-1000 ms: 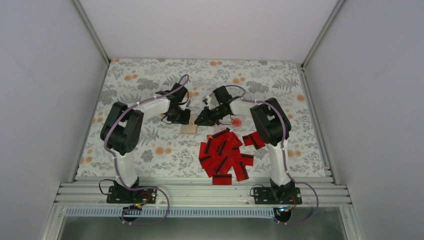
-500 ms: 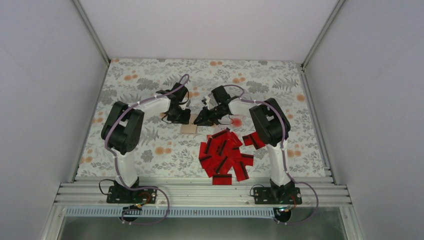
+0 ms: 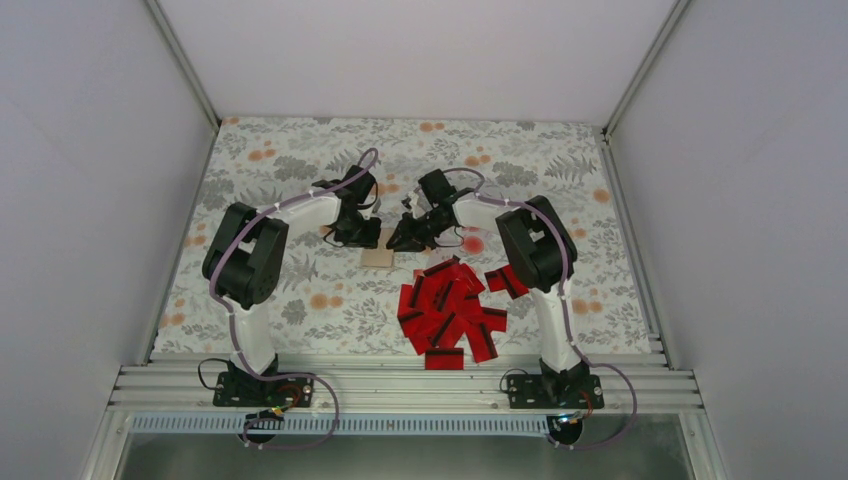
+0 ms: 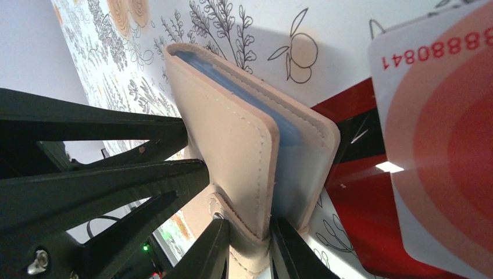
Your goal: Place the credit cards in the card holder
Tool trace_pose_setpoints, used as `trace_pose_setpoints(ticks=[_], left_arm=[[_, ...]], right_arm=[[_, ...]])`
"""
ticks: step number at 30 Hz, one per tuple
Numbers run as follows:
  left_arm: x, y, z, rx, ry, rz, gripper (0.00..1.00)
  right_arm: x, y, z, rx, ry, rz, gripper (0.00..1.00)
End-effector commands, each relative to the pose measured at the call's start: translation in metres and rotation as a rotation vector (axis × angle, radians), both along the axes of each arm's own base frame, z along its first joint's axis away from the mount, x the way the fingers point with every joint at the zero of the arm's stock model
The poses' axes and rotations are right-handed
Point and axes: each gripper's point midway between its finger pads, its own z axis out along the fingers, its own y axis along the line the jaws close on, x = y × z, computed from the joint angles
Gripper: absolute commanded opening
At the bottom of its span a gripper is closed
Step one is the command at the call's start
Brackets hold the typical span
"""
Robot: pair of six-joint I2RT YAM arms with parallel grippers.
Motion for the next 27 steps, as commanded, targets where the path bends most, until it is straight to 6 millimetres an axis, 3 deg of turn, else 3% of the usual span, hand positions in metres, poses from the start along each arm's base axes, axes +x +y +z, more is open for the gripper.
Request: trace_pose_setpoints(ticks=[1,16,24,27], left_arm=[[-0.034,0.02,-0.063,0.137,0.154,0.016,0.28],[-0.059,0.001,-0.081,0.055,0.21,0.011,0.25],[-0.075,-0.009,-0.087,-0.068,0.243,0.017,0.24],[-0.08,-0.013,-0.087,-0.116,0.259,0.025,0.24]], right_arm=[[-0.024,0.033,-0.017,-0.004,0.01,0.074,0.19],[-0.03,0.057,-0.021,0.049,-0.008,0.101,0.19],[-0.051,0.049,-0.055,0.028,-0.003,0.137,0.19],[-0.06,0.045,-0.06,0.052,0.002,0.137,0.21]])
